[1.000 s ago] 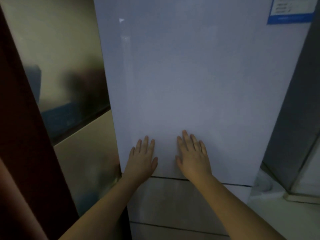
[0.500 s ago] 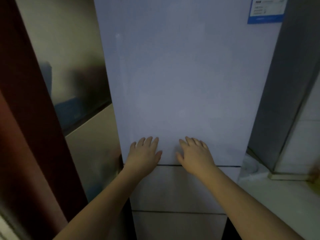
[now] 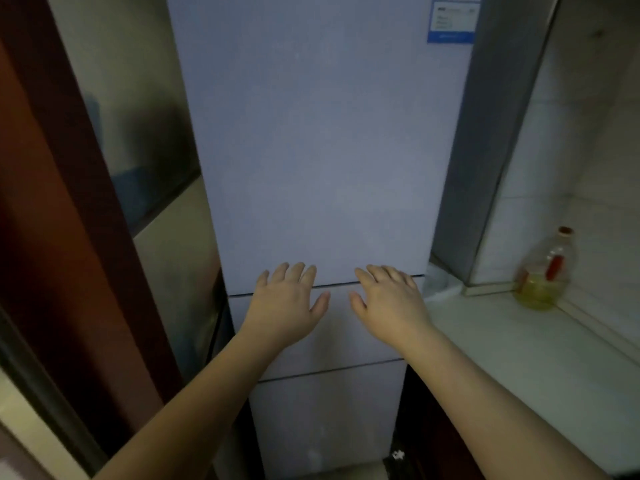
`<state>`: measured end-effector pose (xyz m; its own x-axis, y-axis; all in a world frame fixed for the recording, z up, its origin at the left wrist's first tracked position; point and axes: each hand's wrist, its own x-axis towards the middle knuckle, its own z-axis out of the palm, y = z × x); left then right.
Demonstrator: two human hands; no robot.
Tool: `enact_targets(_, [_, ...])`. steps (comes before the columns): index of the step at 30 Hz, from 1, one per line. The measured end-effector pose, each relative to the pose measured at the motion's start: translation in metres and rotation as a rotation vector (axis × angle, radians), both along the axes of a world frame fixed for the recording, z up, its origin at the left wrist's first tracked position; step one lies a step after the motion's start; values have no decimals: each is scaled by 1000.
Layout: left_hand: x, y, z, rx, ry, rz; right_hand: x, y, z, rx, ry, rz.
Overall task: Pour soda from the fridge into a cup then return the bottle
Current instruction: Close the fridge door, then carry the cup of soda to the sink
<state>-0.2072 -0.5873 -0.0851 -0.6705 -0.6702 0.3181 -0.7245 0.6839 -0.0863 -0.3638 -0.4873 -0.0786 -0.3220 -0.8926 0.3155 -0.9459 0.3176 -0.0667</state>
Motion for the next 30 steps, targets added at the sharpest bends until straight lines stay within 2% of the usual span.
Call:
enact_targets(15, [-80,112,17,38,5,-366,-30,153,15,20,21,-364])
enact_targets(22, [-132,205,17,56,-1,-564,-48,260,12,35,-10,-535])
enact_targets(30, [-164,352,7,95,-45,-794,-50,414,-4,45,-44,-757])
